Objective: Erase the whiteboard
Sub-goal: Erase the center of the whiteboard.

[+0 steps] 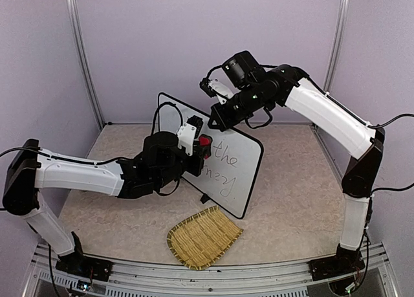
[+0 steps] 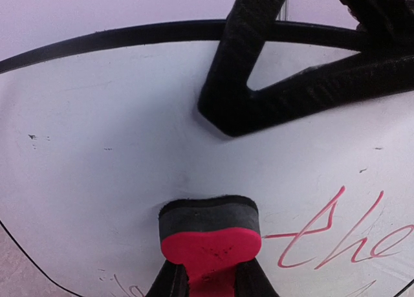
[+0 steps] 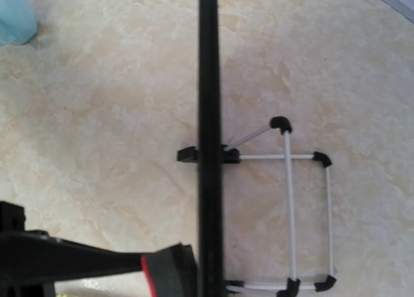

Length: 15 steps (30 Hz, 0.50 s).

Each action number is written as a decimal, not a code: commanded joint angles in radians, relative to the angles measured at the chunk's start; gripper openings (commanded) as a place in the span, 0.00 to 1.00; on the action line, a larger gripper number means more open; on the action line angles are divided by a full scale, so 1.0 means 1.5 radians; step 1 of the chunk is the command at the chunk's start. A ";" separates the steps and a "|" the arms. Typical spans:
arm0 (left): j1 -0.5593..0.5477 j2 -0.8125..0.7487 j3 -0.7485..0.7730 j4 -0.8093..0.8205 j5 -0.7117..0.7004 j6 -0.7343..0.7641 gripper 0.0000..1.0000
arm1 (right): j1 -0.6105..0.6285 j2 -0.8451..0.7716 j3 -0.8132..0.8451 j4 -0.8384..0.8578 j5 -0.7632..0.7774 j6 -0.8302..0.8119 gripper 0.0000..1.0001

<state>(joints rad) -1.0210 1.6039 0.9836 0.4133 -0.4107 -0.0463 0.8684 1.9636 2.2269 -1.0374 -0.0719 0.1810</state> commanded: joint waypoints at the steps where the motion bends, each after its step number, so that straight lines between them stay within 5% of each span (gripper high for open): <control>1: -0.021 0.044 0.048 0.015 0.052 0.017 0.17 | 0.026 0.000 0.014 -0.005 -0.056 0.002 0.00; 15: -0.056 0.060 0.050 0.036 0.032 0.025 0.17 | 0.020 -0.003 0.004 0.000 -0.061 -0.001 0.00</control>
<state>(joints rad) -1.0801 1.6688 1.0389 0.4194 -0.4522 -0.0177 0.8558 1.9617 2.2303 -1.0496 -0.0483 0.1806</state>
